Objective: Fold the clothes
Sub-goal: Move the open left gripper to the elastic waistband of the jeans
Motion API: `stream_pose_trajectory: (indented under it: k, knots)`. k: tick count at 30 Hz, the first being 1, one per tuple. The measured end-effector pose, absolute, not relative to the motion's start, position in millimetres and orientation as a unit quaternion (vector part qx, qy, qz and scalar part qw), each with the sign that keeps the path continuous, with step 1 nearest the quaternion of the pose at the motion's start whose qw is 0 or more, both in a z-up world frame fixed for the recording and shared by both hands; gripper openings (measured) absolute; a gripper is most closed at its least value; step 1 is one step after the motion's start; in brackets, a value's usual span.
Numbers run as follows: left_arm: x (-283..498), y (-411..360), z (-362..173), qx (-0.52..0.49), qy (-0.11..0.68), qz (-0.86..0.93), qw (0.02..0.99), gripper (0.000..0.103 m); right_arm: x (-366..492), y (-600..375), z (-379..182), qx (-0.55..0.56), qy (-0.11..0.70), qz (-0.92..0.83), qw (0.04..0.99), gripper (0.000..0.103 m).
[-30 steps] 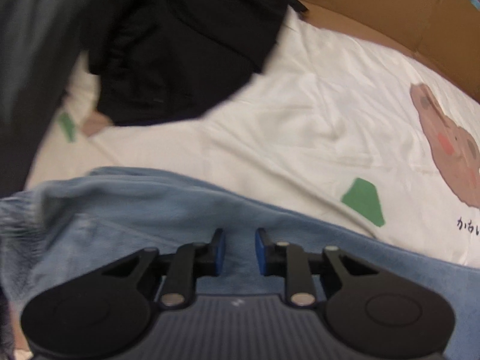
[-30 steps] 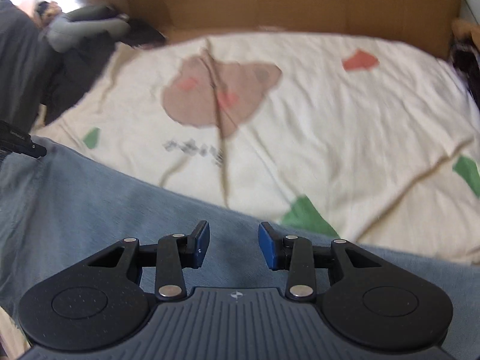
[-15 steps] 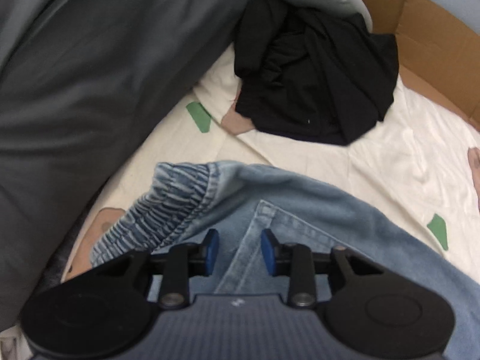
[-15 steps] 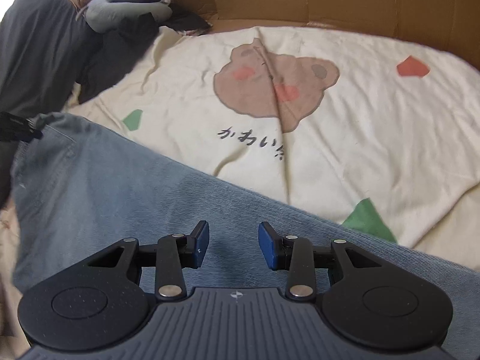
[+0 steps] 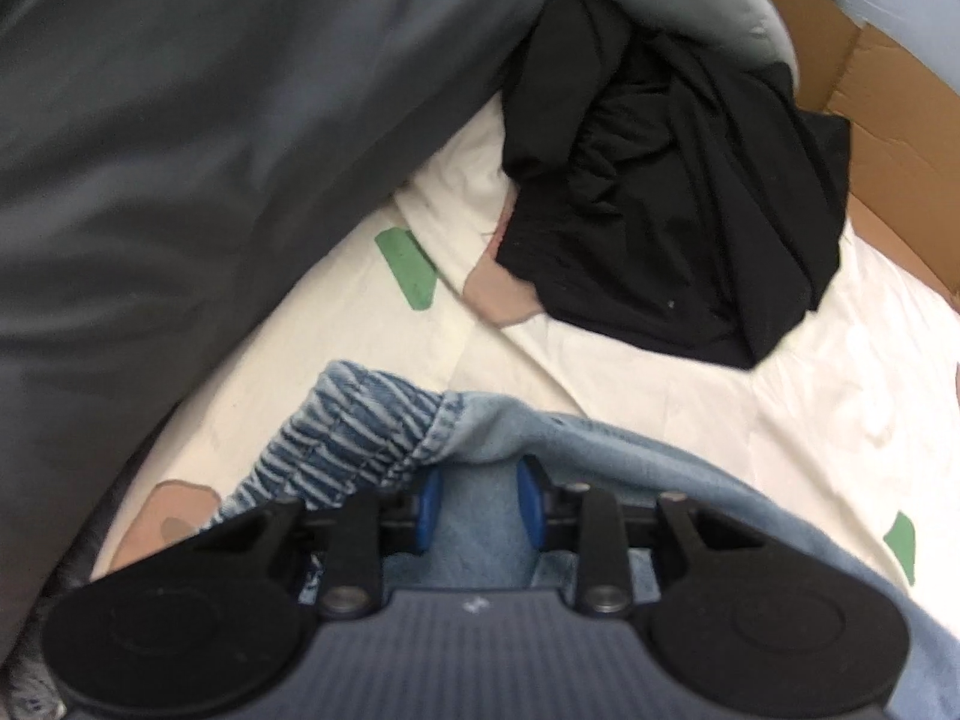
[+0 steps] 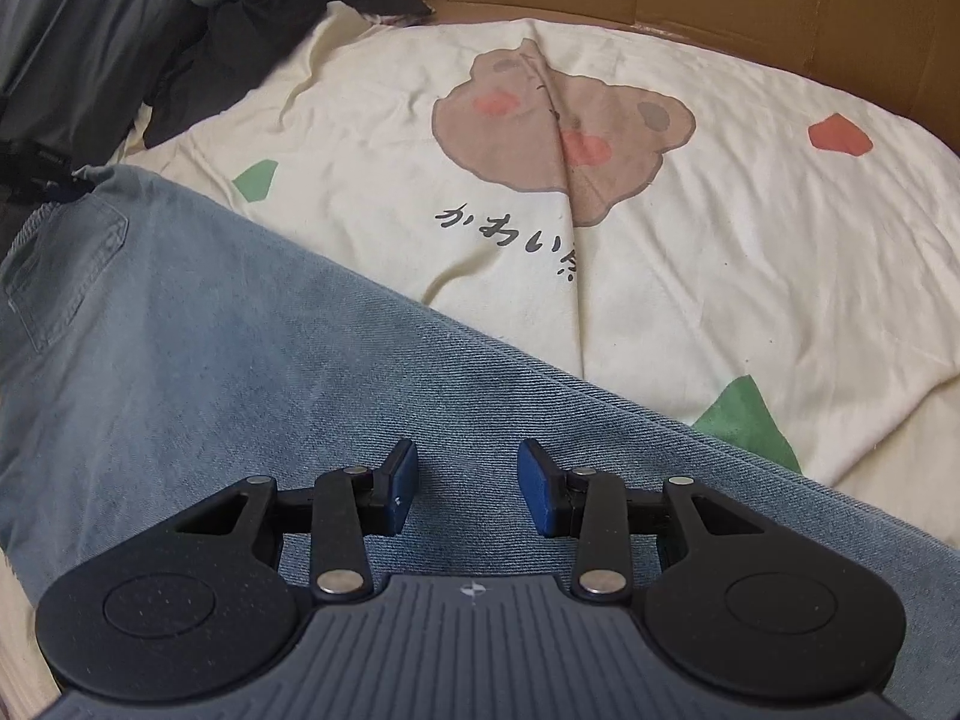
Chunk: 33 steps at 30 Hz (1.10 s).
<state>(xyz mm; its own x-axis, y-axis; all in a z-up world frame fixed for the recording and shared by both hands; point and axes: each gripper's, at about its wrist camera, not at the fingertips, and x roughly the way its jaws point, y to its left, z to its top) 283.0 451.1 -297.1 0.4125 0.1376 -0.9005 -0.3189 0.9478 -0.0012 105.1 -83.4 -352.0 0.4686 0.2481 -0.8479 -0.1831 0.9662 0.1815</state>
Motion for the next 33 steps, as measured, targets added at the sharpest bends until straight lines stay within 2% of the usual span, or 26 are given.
stream_pose_trajectory:
  k: [4, 15, 33]
  knots:
    - [289.5, 454.3, -298.8, -0.089, 0.54, 0.134, 0.826, 0.029, 104.3, -84.0, -352.3, 0.029, 0.5, 0.13, 0.856, 0.044]
    - [266.4, 473.0, -241.5, -0.087, 0.543, 0.108, 0.828, 0.03, 102.8, -86.7, -353.8, 0.034, 0.498, 0.134, 0.856, 0.044]
    - [303.7, 487.6, -312.8, -0.075, 0.57, 0.123, 0.809, 0.031, 105.5, -95.1, -355.5, 0.054, 0.507, 0.141, 0.849, 0.043]
